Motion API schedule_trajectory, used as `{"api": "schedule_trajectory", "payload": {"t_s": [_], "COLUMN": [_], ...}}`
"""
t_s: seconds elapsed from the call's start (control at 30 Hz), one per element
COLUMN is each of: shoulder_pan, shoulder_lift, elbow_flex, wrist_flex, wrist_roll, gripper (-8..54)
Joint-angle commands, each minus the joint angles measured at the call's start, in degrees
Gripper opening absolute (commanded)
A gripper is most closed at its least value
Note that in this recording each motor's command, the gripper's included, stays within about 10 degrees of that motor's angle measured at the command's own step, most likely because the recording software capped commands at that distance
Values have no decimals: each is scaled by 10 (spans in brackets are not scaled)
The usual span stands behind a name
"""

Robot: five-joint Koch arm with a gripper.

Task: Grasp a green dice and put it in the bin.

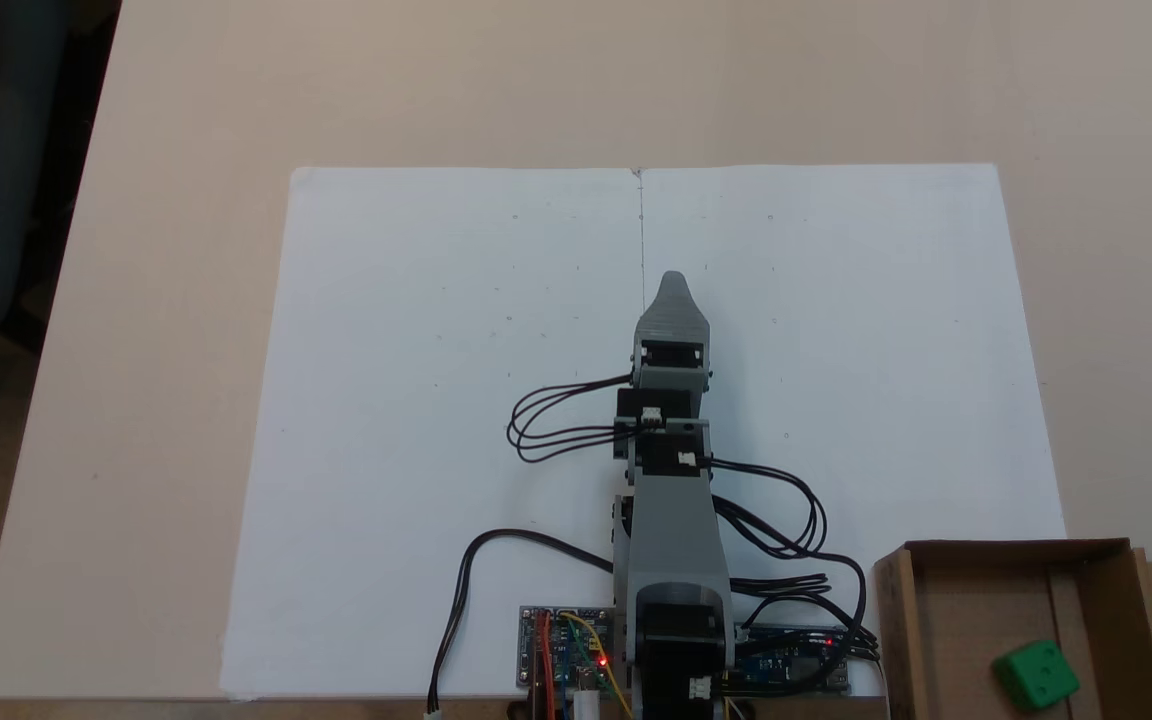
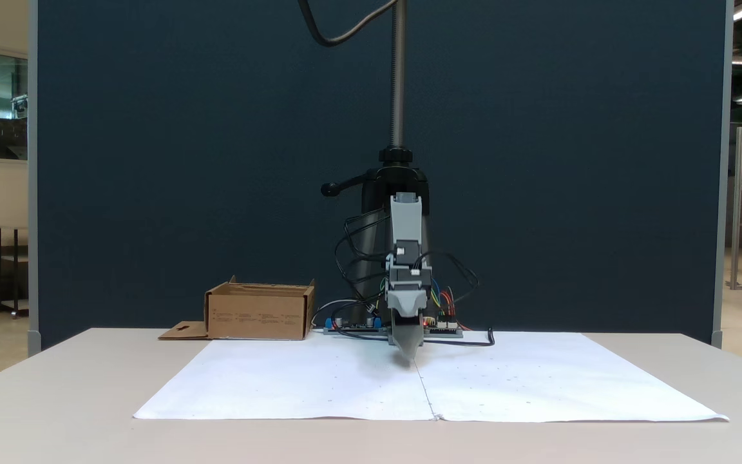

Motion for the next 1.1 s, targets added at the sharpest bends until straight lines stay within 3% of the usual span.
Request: {"api": "schedule_trajectory", "payload": {"t_s": [0.0,0.13,1.07], "shoulder_pan": [-1,-1,1], "shoulder_lift": [60,64,65], "elbow_flex": [18,86,87], "wrist_flex": [-96,-160,-435], "wrist_roll": [-47,-54,-62], "gripper": [431,431,444]}}
